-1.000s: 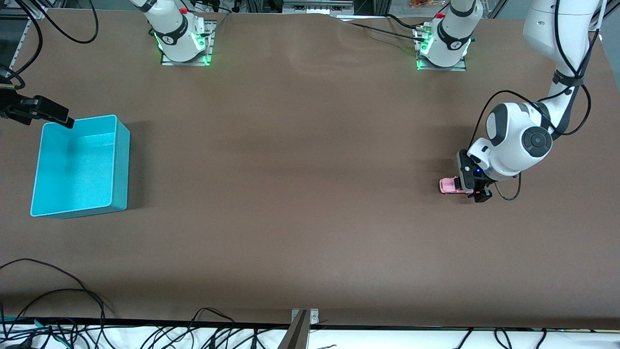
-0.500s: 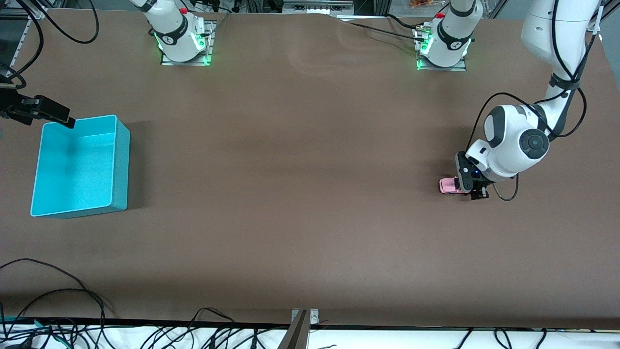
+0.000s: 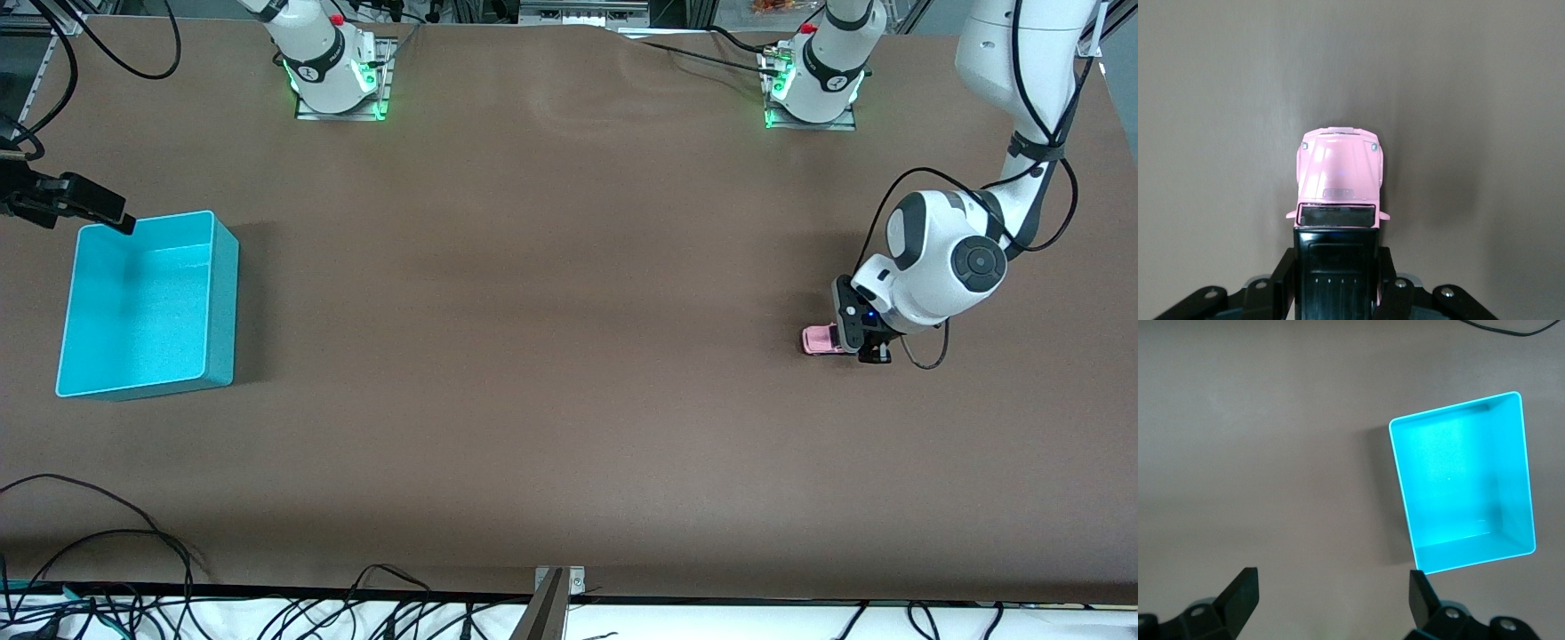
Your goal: Wind and store pink jeep toy
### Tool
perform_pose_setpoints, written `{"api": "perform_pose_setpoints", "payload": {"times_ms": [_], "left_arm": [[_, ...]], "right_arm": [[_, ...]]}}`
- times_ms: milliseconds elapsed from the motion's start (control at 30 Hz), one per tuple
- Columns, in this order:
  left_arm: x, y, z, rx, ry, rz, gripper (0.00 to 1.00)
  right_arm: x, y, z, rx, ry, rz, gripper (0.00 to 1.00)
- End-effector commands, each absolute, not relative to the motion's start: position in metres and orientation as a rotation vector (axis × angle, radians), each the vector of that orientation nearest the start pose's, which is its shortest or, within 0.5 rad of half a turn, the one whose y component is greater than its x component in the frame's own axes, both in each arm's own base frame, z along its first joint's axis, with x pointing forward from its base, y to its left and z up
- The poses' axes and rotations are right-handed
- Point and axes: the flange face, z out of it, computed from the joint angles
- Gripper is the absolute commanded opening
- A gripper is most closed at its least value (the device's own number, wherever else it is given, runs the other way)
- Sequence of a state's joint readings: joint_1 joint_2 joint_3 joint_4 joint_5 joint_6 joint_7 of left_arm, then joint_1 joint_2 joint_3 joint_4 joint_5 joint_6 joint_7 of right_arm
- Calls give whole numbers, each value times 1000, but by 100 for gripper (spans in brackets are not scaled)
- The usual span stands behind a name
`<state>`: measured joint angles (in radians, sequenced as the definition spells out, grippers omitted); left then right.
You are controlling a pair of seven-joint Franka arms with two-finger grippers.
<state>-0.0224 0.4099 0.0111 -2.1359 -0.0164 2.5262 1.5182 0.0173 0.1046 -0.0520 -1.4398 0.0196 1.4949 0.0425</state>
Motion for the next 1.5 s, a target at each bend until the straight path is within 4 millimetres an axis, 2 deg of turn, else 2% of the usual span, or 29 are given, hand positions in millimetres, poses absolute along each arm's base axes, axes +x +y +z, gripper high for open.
{"api": "perform_pose_setpoints", "payload": {"times_ms": [0,67,233,400,767,867,1167,1267,1467], "left_arm": [[573,-31,232,-2266,2227,1,0],[571,-44,231,-2281,2235,-16,0],[569,-55,225,-2315,2236,-25,0],[565,-62,204,-2319,2254,13,0],[563,-60,173,-2325,2249,34,0],[564,-57,172,-2321,2245,28,0],[565,-28,173,-2320,2218,50,0],[566,-20,172,-2302,2234,54,0],[566,1,173,-2271,2254,61,0]], "right_arm": [[576,-16,629,-3107,132,57,100],[576,-16,629,-3108,132,57,100],[576,-17,628,-3107,127,60,100],[577,-19,625,-3107,132,64,100],[581,-21,622,-3101,140,50,100],[581,-21,622,-3101,144,47,100],[578,-24,624,-3101,139,56,100],[578,-31,625,-3095,157,53,100],[577,-28,627,-3072,159,50,100]]}}
